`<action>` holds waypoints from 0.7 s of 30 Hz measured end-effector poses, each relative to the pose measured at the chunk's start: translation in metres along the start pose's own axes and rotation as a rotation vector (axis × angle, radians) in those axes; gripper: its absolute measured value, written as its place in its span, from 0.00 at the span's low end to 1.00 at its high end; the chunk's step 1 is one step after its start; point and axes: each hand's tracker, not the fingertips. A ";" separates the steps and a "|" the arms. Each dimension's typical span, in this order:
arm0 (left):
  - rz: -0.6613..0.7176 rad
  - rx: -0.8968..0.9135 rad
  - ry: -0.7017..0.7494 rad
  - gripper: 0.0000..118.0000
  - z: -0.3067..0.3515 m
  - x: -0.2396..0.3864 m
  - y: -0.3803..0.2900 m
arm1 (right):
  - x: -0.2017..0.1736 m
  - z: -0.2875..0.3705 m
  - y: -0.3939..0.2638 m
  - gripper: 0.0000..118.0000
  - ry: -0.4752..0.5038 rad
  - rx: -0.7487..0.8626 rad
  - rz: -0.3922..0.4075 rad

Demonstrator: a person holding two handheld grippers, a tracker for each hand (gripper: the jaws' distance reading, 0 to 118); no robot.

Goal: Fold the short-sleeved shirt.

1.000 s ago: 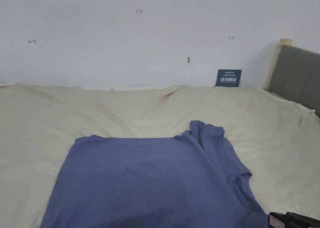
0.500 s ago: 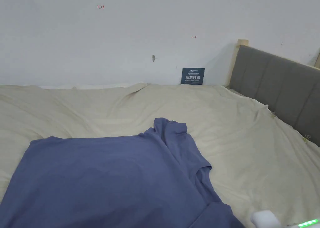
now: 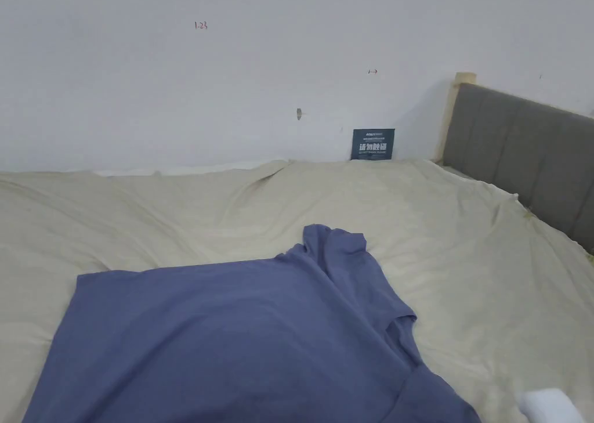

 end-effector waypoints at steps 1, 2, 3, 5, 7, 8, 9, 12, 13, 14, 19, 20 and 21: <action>-0.009 -0.003 0.000 0.03 0.004 0.001 0.000 | -0.001 0.006 -0.001 0.04 -0.001 0.007 -0.004; -0.013 -0.007 -0.001 0.03 0.007 0.001 -0.001 | -0.003 0.011 -0.002 0.04 -0.005 0.009 -0.004; -0.015 -0.010 -0.004 0.03 0.011 0.001 -0.001 | -0.003 0.015 -0.003 0.04 -0.009 0.001 0.000; -0.013 -0.009 -0.013 0.03 0.021 0.001 -0.001 | -0.007 0.026 -0.001 0.04 -0.017 -0.008 0.002; -0.023 -0.018 -0.011 0.03 0.027 0.004 0.003 | -0.009 0.033 0.006 0.04 -0.010 -0.041 -0.018; -0.032 -0.027 -0.010 0.03 0.029 0.005 0.006 | -0.009 0.035 0.011 0.04 -0.006 -0.053 -0.024; -0.034 -0.041 -0.014 0.03 0.028 0.005 0.012 | -0.010 0.037 0.019 0.04 -0.005 -0.066 -0.030; -0.043 -0.075 -0.035 0.03 0.020 0.005 0.038 | -0.015 0.038 0.055 0.04 -0.007 -0.080 0.003; -0.055 -0.079 -0.036 0.03 0.011 0.006 0.052 | -0.015 0.034 0.073 0.04 -0.013 -0.088 0.025; -0.062 -0.083 -0.034 0.03 0.001 0.006 0.063 | -0.015 0.027 0.089 0.04 -0.011 -0.100 0.043; 0.026 -0.117 -0.055 0.03 -0.085 -0.007 0.126 | 0.000 -0.056 0.179 0.04 -0.051 -0.117 0.011; 0.031 -0.133 -0.042 0.03 -0.102 -0.010 0.133 | 0.003 -0.073 0.193 0.04 -0.063 -0.128 -0.025; 0.020 -0.160 -0.027 0.03 -0.121 -0.010 0.138 | 0.005 -0.094 0.204 0.05 -0.070 -0.153 -0.047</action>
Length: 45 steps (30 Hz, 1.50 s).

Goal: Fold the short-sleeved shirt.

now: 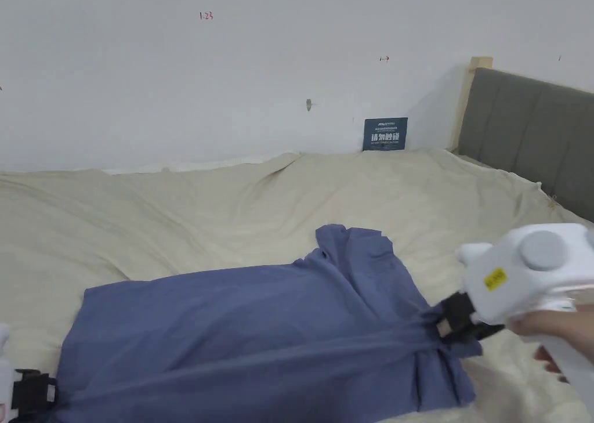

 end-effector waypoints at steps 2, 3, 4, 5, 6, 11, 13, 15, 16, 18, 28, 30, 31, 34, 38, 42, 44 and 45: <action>-0.013 -0.037 0.021 0.03 -0.027 0.000 0.011 | 0.004 -0.037 0.023 0.05 -0.030 -0.051 -0.032; -0.002 -0.052 0.020 0.03 -0.038 -0.001 0.013 | 0.004 -0.053 0.029 0.06 -0.043 -0.067 -0.049; 0.043 -0.057 0.014 0.03 -0.046 -0.003 0.015 | 0.004 -0.065 0.032 0.06 -0.051 -0.072 -0.067; 0.069 -0.063 0.013 0.03 -0.052 -0.004 0.016 | 0.004 -0.077 0.035 0.07 -0.057 -0.086 -0.072; 0.084 -0.060 0.009 0.06 -0.056 -0.005 0.017 | 0.002 -0.086 0.036 0.12 -0.072 -0.095 -0.074; 0.085 -0.005 0.033 0.93 -0.049 -0.007 0.015 | 0.007 -0.078 0.023 0.82 -0.188 0.112 -0.065; 0.080 0.042 0.024 0.99 -0.036 -0.010 0.012 | 0.011 -0.054 0.015 0.82 -0.138 0.208 -0.091; 0.062 0.044 0.000 0.99 -0.018 -0.010 0.009 | 0.014 -0.024 0.000 0.82 -0.066 0.307 -0.136; 0.039 0.068 -0.016 0.99 -0.003 -0.008 0.003 | 0.013 -0.004 -0.013 0.82 -0.036 0.369 -0.162; 0.026 0.125 -0.025 0.99 0.023 -0.004 -0.009 | 0.005 0.030 -0.038 0.82 0.013 0.442 -0.176; 0.052 0.375 0.046 0.00 0.132 0.020 -0.122 | -0.040 0.098 -0.181 0.00 0.143 0.676 -0.174; 0.054 0.356 0.000 0.00 0.146 0.022 -0.135 | -0.047 0.095 -0.193 0.00 0.205 0.660 -0.197; 0.054 0.356 0.008 0.00 0.147 0.026 -0.139 | -0.050 0.094 -0.198 0.00 0.201 0.650 -0.207; 0.038 0.329 0.035 0.00 0.150 0.026 -0.138 | -0.054 0.091 -0.201 0.00 0.191 0.628 -0.216; -0.063 0.208 0.221 0.00 0.120 0.023 -0.108 | -0.060 0.088 -0.189 0.00 0.260 0.583 -0.111; -0.049 0.127 0.130 0.00 0.066 0.005 -0.074 | -0.073 0.090 -0.178 0.00 0.253 0.563 -0.050; -0.033 0.056 0.105 0.15 0.039 0.000 -0.062 | -0.079 0.087 -0.174 0.00 0.270 0.556 -0.038; -0.013 0.033 0.104 0.48 0.027 -0.005 -0.056 | -0.081 0.085 -0.173 0.00 0.282 0.549 -0.034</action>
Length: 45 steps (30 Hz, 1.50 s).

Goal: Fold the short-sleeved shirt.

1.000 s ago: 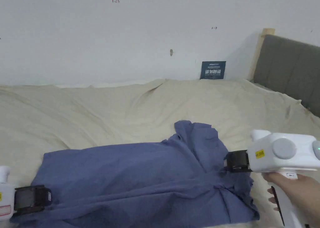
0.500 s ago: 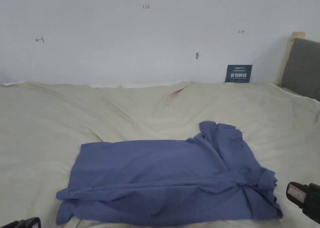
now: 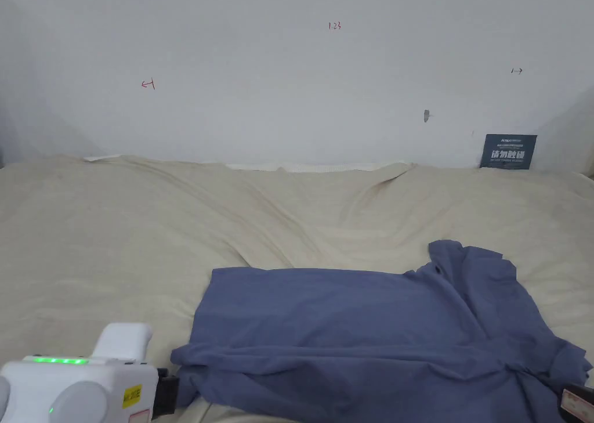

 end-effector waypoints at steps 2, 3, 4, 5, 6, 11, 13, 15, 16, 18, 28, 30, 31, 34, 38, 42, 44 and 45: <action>0.035 -0.080 0.024 0.96 -0.023 -0.003 0.007 | 0.000 -0.002 0.001 0.00 0.028 -0.016 -0.016; 0.040 -0.102 0.019 1.00 -0.036 -0.006 0.010 | -0.001 -0.006 0.001 0.00 0.031 -0.021 -0.016; 0.048 -0.092 0.030 1.00 -0.042 -0.008 0.011 | -0.003 -0.010 0.002 0.00 0.032 -0.033 -0.008; 0.040 -0.076 0.067 1.00 -0.048 -0.011 0.014 | -0.001 -0.010 0.003 0.00 0.027 -0.053 0.011; 0.004 -0.092 0.085 1.00 -0.056 -0.009 0.014 | -0.002 -0.014 0.005 0.00 0.017 -0.082 0.040; 0.028 -0.123 0.089 1.00 -0.074 -0.008 0.013 | -0.005 -0.028 0.015 0.00 0.005 -0.103 0.125; -0.026 -0.106 0.101 0.99 -0.065 -0.003 0.012 | -0.006 -0.031 0.016 0.00 -0.003 -0.099 0.105; -0.138 0.026 0.053 0.69 -0.050 0.012 0.011 | -0.005 -0.037 0.017 0.00 -0.007 -0.105 0.053; -0.179 0.037 0.061 0.50 -0.045 0.020 0.008 | -0.003 -0.038 0.015 0.00 0.004 -0.102 0.020; -0.192 -0.040 -0.036 0.03 -0.046 0.032 0.004 | -0.002 -0.039 0.014 0.00 0.010 -0.104 -0.014; -0.062 -0.011 -0.038 0.03 -0.019 0.006 0.022 | 0.037 -0.039 0.056 0.00 -0.123 -0.095 0.044; -0.058 -0.022 -0.044 0.03 -0.016 0.008 0.023 | 0.059 -0.059 0.064 0.39 -0.145 -0.230 0.002; -0.061 -0.027 -0.039 0.03 -0.017 0.010 0.022 | 0.073 -0.071 0.065 0.68 -0.110 -0.285 -0.028; -0.085 -0.038 -0.019 0.03 -0.019 0.017 0.019 | 0.108 -0.103 0.056 0.81 -0.242 -0.397 -0.076; -0.102 -0.052 -0.010 0.03 -0.023 0.021 0.016 | 0.130 -0.136 0.049 0.81 -0.299 -0.512 -0.058; -0.086 -0.071 -0.014 0.03 -0.028 0.018 0.013 | 0.136 -0.153 0.041 0.70 -0.275 -0.534 -0.021; -0.081 -0.085 -0.016 0.03 -0.032 0.019 0.011 | 0.134 -0.161 0.039 0.02 -0.319 -0.587 0.067; -0.086 -0.094 -0.009 0.03 -0.034 0.020 0.010 | 0.128 -0.157 0.039 0.02 -0.298 -0.569 0.026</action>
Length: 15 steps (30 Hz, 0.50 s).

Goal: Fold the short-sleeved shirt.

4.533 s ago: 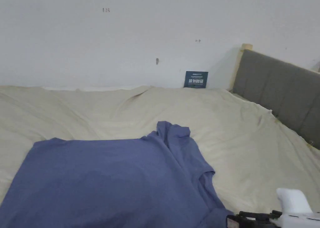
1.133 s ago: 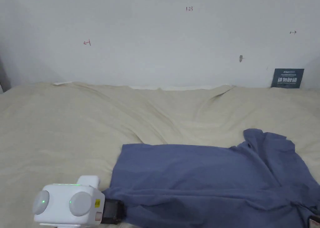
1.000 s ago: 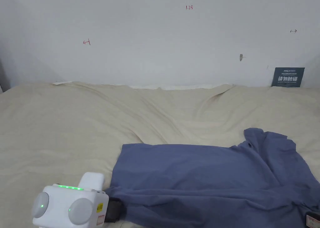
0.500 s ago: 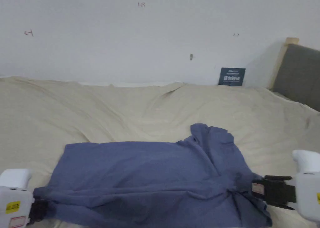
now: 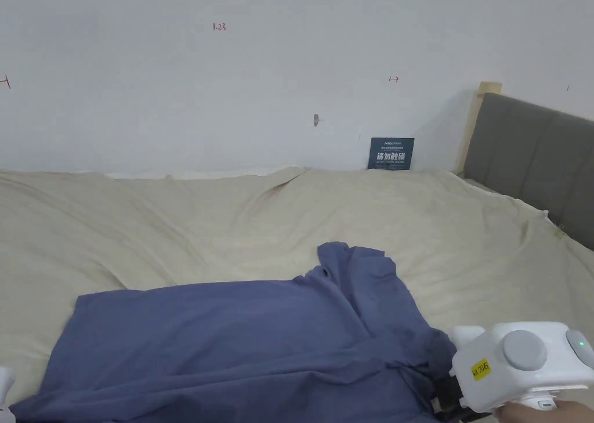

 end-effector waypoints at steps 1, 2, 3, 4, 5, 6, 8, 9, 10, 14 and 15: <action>-0.001 -0.010 0.013 0.03 -0.005 -0.003 0.000 | -0.001 0.004 0.002 0.02 0.014 -0.008 -0.010; 0.000 -0.012 0.012 0.03 -0.007 -0.003 0.000 | -0.003 0.010 0.002 0.02 0.013 0.000 -0.008; 0.003 -0.013 0.011 0.03 -0.005 -0.003 0.000 | -0.005 0.015 0.002 0.02 0.019 0.002 -0.007; 0.010 -0.007 0.011 0.03 -0.003 -0.002 0.001 | 0.004 0.010 0.002 0.02 0.032 0.002 -0.006; 0.011 -0.004 0.013 0.03 -0.002 -0.003 0.001 | 0.004 0.016 0.001 0.02 0.038 0.005 -0.005; 0.012 0.003 0.011 0.03 0.002 -0.003 0.002 | 0.004 0.024 -0.001 0.02 0.049 0.011 -0.011; 0.012 0.020 0.006 0.03 0.012 -0.005 0.004 | 0.012 0.029 -0.001 0.02 0.085 0.020 -0.027; 0.021 0.030 -0.003 0.03 0.017 -0.009 0.006 | 0.014 0.037 -0.001 0.02 0.093 0.030 -0.032; 0.042 0.039 -0.024 0.03 0.025 -0.012 0.009 | 0.015 0.045 0.000 0.02 0.097 0.041 -0.038; 0.086 0.073 -0.055 0.03 0.057 -0.022 0.017 | 0.018 0.083 0.002 0.02 0.143 0.079 -0.053; 0.129 0.067 -0.076 0.03 0.066 -0.026 0.019 | 0.018 0.094 0.002 0.02 0.154 0.088 -0.050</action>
